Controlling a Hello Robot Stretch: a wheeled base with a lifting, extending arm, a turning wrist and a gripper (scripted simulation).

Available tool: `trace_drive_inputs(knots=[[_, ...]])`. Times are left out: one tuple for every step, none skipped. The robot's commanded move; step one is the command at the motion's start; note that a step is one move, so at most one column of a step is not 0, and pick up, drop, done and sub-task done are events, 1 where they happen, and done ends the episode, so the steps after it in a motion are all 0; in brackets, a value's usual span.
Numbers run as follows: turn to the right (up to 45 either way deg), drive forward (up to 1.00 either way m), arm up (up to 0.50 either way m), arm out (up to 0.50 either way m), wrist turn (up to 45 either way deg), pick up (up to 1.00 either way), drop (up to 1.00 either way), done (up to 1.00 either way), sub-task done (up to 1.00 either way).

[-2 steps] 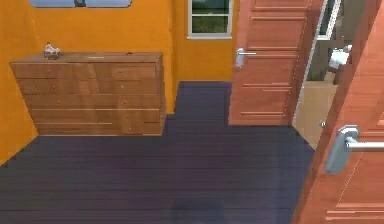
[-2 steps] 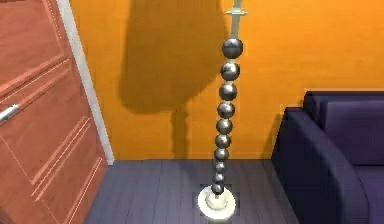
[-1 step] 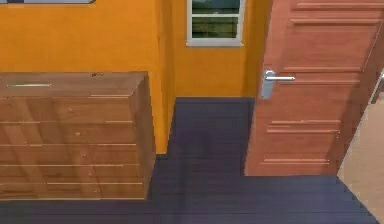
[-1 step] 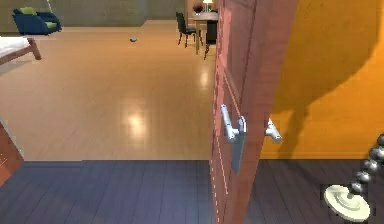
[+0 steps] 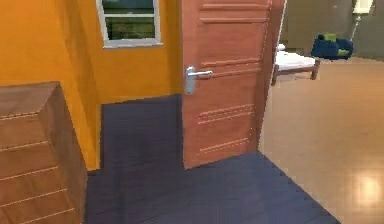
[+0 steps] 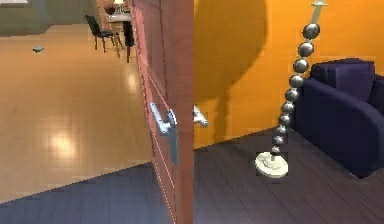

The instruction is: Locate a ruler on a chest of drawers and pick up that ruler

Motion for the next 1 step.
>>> trace_drive_inputs(knots=[[0.0, 0.70, 0.00, 0.00, 0.0, 0.00, 0.00, 0.00, 0.00]])
